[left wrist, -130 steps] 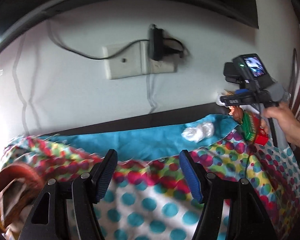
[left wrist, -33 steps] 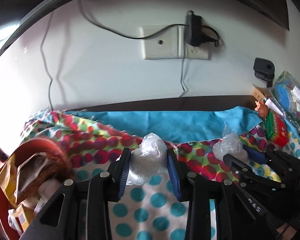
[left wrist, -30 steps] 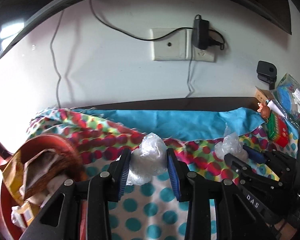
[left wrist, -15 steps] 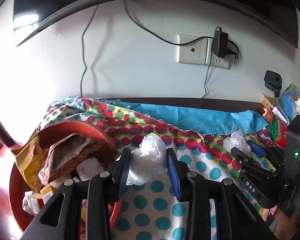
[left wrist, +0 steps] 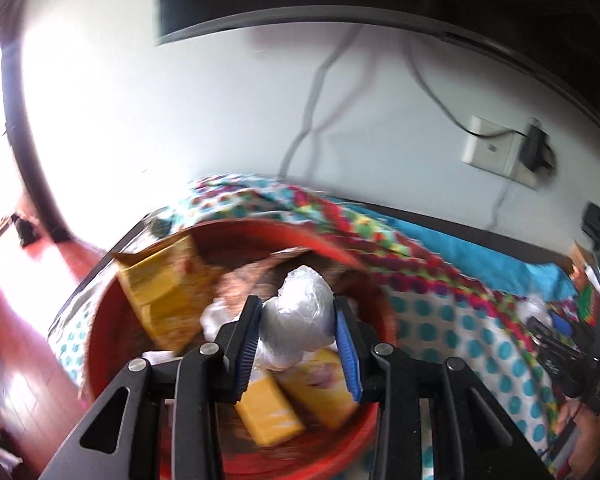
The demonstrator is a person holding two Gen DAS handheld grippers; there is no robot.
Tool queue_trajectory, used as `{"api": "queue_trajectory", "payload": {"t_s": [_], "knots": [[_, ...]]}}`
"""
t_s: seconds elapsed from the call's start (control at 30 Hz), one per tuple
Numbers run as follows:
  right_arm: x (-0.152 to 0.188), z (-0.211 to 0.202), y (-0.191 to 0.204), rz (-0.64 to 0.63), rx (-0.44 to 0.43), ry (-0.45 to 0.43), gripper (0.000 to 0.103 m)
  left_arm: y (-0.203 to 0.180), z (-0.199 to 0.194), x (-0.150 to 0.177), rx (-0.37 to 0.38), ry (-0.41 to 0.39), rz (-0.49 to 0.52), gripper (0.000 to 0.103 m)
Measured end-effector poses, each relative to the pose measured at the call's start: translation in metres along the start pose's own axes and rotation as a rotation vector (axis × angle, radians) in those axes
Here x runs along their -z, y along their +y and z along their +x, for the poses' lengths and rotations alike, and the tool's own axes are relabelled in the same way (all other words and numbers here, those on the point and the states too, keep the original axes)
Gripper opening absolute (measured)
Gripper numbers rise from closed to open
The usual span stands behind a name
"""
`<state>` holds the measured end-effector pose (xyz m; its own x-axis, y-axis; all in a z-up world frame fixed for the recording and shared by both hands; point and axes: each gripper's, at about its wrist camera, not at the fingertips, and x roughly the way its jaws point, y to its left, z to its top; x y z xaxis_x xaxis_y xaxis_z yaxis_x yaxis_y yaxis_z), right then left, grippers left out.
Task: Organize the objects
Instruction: 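Carry the plastic bag into the red tray and open the left gripper, then carry the held plastic bag into the red tray and open the right gripper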
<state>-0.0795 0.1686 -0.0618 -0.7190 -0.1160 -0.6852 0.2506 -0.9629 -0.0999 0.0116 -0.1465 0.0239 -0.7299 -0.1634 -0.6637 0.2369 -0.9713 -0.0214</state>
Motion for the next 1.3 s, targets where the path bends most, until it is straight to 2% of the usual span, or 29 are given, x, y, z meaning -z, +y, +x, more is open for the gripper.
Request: {"api": "queue_trajectory", "payload": {"t_s": [0.2,0.33,0.43,0.6,0.77,0.93,1.1,1.3], "knots": [[0.000,0.002,0.001,-0.007,0.004,0.016,0.040,0.047,0.009,0.003,-0.058,0.028,-0.056,0.036],[0.000,0.004,0.002,-0.010,0.010,0.023,0.040,0.064,0.016,0.003,-0.056,0.040,-0.035,0.036],[-0.001,0.005,0.003,-0.018,0.014,0.031,0.040,0.069,0.024,0.000,-0.089,0.043,0.013,0.036],[0.000,0.007,0.006,-0.033,0.027,0.041,0.040,0.081,0.034,-0.002,-0.061,0.061,0.011,0.037],[0.000,0.009,0.011,-0.060,0.045,0.050,0.041,0.082,0.043,0.005,-0.066,0.076,0.040,0.037],[0.001,0.012,0.017,-0.090,0.064,0.063,0.041,0.086,0.051,0.010,-0.066,0.083,0.032,0.037],[0.001,0.015,0.023,-0.115,0.079,0.073,0.041,0.089,0.054,0.012,-0.127,0.068,0.025,0.039],[0.002,0.017,0.027,-0.137,0.095,0.086,0.041,0.092,0.058,0.016,-0.121,0.079,0.025,0.040]]}}
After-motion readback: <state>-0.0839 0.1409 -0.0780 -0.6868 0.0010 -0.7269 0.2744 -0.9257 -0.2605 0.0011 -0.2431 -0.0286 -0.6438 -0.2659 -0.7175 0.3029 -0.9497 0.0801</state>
